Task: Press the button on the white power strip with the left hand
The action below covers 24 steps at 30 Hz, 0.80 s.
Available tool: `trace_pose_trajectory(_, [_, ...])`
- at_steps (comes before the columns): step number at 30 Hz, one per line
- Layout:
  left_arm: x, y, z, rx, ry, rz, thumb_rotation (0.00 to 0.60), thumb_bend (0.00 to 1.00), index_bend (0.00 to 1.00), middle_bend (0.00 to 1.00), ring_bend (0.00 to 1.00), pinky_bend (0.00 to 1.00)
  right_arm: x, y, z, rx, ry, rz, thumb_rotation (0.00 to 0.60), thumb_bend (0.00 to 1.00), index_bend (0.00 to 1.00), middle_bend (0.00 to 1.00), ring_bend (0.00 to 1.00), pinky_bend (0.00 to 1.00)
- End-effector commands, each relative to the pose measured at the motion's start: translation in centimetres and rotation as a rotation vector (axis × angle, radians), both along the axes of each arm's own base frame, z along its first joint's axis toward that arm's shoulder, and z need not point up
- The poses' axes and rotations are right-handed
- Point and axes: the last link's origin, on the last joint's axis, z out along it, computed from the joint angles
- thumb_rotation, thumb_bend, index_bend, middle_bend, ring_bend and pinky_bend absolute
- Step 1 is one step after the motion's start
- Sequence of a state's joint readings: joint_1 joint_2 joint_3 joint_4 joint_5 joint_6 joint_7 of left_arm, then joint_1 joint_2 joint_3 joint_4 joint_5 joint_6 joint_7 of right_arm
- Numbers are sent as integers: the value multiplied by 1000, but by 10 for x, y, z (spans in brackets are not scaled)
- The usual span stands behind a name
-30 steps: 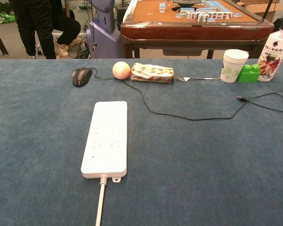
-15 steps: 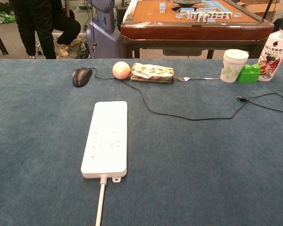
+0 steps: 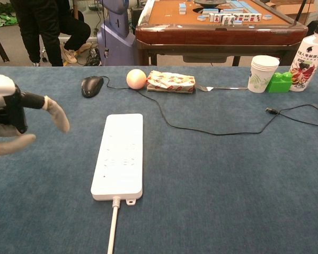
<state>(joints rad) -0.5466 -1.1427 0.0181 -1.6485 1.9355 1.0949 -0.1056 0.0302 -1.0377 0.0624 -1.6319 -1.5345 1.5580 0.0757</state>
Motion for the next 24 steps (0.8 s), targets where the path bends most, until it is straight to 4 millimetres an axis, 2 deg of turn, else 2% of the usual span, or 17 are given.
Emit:
trace_pose_trajectory(1, [9, 2, -14, -26, 56, -38, 600, 543, 392, 1000, 1000, 1000, -1, 0, 3, -7, -6, -2, 600, 91, 139, 172, 167, 287])
trace_pose_trajectory(12, [29, 8, -44, -29, 176, -101, 600, 543, 335, 1000, 1000, 1000, -1, 4, 9, -20, -27, 9, 600, 91, 142, 176, 167, 287])
trace_pose_trajectory(24, [37, 14, -65, -28, 248, -91, 600, 542, 313, 1000, 1000, 1000, -1, 4, 10, -8, -35, 14, 600, 91, 142, 178, 167, 287])
